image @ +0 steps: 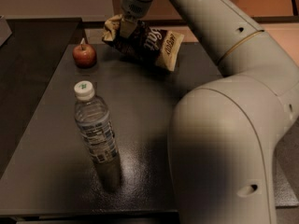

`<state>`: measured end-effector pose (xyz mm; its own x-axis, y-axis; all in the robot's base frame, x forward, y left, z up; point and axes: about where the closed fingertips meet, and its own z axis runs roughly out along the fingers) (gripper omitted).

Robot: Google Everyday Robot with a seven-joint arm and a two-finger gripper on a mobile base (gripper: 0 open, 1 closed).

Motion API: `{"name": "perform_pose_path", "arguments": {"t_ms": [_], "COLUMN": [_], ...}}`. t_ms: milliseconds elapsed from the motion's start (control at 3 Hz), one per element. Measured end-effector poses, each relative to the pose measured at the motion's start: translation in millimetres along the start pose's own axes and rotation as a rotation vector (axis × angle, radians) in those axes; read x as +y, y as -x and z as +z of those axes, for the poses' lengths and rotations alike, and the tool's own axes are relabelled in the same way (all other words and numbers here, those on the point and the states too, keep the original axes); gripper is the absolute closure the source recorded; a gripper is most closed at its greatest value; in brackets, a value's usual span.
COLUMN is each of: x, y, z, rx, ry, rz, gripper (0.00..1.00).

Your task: Move brown chip bag near apple

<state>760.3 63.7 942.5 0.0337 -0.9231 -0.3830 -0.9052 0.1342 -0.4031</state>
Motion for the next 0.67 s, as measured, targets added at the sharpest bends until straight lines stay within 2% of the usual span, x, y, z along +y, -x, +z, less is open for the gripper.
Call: {"name": "perform_pose_path", "arguments": {"t_ms": [333,667], "x": [-2.3,-1.5], "y": [-0.4,-0.1], "z": [8.9,12.4], "rx": [0.009,0.010], "ry": [0.014,0.018], "rz": [0.015,0.014], "gripper": [0.13,0.00]}}
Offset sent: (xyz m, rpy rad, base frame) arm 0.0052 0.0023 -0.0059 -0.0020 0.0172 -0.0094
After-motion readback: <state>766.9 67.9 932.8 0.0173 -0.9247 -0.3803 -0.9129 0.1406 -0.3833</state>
